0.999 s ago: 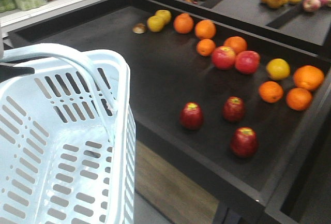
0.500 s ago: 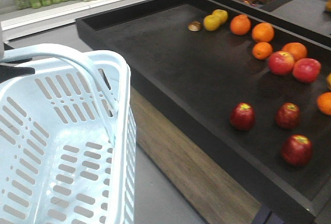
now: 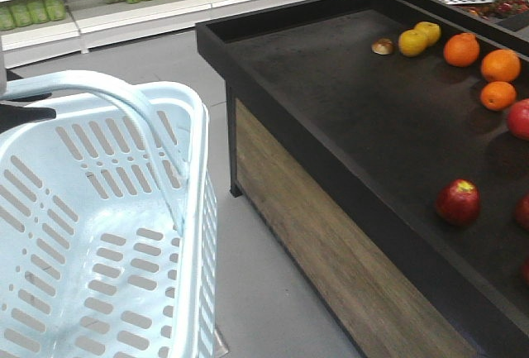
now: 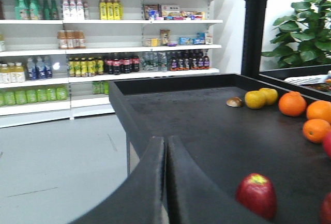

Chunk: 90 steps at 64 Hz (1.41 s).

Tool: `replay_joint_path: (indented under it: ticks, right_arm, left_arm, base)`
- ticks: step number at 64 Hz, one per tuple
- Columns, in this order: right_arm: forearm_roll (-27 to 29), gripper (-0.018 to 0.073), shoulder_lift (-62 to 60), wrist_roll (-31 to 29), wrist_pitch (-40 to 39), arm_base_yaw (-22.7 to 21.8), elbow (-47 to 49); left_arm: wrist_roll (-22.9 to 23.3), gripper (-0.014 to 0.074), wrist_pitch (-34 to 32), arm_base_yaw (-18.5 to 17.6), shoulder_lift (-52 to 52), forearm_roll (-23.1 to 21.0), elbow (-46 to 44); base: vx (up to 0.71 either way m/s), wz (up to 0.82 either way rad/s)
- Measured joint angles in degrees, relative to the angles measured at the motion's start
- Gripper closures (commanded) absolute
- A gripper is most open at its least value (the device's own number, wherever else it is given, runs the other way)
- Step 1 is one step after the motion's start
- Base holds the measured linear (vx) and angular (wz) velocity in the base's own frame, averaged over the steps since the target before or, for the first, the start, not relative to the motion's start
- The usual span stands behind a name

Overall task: Pick three apples into basket with both arms
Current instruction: 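Turn the base away from the table while holding the basket, then drive the base toward the drink shelves carrying the basket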

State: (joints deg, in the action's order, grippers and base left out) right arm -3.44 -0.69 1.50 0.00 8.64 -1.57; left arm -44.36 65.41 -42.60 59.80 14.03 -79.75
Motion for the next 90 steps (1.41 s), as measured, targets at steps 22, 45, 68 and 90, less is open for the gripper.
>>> replay_joint_path:
  ticks: [22,45,68,90]
  right_arm:
    - [0.0,0.0568,0.0,0.0,0.0,0.0,0.0]
    - [0.0,0.0568,0.0,0.0,0.0,0.0,0.0]
    - [0.0,0.0568,0.0,0.0,0.0,0.0,0.0]
    - [0.0,0.0568,0.0,0.0,0.0,0.0,0.0]
  left_arm:
    - [0.0,0.0603,0.0,0.0,0.0,-0.1,0.0]
    - [0.0,0.0603,0.0,0.0,0.0,-0.1,0.0]
    - [0.0,0.0603,0.0,0.0,0.0,-0.1,0.0]
    - [0.0,0.0603,0.0,0.0,0.0,0.0,0.0]
  base:
    - [0.06,0.3]
    - [0.12,0.46]
    - [0.13,0.49]
    - [0.12,0.31]
